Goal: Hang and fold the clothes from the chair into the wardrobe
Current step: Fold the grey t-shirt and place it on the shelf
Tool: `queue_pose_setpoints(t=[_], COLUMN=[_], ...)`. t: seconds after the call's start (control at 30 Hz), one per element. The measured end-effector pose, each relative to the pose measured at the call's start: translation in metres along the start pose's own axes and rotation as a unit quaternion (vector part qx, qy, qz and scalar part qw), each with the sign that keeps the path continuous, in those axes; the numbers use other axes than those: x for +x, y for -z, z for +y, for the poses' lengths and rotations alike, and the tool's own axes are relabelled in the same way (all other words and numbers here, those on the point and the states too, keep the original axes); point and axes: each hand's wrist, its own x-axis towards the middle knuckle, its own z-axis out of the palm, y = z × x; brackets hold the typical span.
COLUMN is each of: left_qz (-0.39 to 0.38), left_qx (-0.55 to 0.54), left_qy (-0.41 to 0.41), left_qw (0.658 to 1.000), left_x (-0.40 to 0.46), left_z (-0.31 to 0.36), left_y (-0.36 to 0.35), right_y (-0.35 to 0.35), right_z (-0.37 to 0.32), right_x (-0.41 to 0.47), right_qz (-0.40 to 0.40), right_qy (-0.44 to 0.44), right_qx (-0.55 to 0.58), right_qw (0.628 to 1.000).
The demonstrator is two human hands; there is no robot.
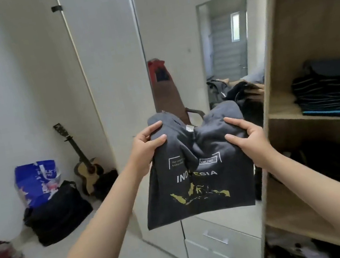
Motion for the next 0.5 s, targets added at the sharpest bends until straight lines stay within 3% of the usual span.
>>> queue_pose_setpoints(t=[0.23,0.37,0.5], left_qz=[-0.151,-0.231,-0.265], left_qx=[-0.049,-0.064,-0.073], left_qy=[-0.005,-0.019,-0.051], left_qw=[0.987,0.971,0.96], left_x=[0.032,0.05,0.073], left_z=[-0.003,0.002,0.015], left_y=[-0.185,-0.267,-0.337], right_y=[0.18,0.25,0.3], right_z=[-0.008,-0.023,-0.036], right_x=[-0.02,-0.026,-0.006], right_qz=[0.138,0.208,0.278], right_qy=[0.007,0.017,0.024], right_qx=[-0.066,-0.099,-0.122], right_qw=[0.988,0.973,0.953])
